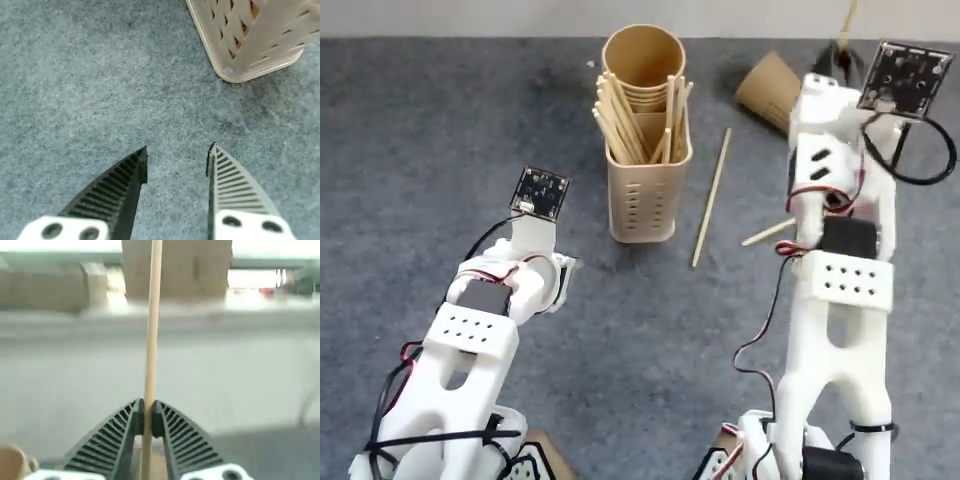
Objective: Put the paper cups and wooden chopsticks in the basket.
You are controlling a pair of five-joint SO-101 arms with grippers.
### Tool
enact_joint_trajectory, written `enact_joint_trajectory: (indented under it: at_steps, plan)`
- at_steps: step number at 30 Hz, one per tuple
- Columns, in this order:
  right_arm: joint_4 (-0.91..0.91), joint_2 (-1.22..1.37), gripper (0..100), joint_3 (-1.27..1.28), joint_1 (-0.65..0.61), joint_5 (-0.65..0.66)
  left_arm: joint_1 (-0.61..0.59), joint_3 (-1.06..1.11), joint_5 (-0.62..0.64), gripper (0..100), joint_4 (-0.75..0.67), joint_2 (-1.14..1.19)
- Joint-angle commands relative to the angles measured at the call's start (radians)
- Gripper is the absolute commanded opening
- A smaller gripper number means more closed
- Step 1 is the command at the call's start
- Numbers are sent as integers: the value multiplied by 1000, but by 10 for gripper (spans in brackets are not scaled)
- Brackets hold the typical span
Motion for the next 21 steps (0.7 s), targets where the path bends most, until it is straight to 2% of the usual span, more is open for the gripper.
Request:
enact_joint_trajectory:
  at_steps: [1,12,16,21]
  plan:
    - [-228,-35,5,4,-87,-11,7,-7,-8,204,-17,-21]
    - [-719,-33,5,306,-432,-9,7,-7,-8,204,-17,-21]
    - [-799,-33,5,386,-473,-9,7,-8,-8,204,-17,-22]
    - [-809,-30,5,507,-478,-9,5,-10,-8,204,-17,-22]
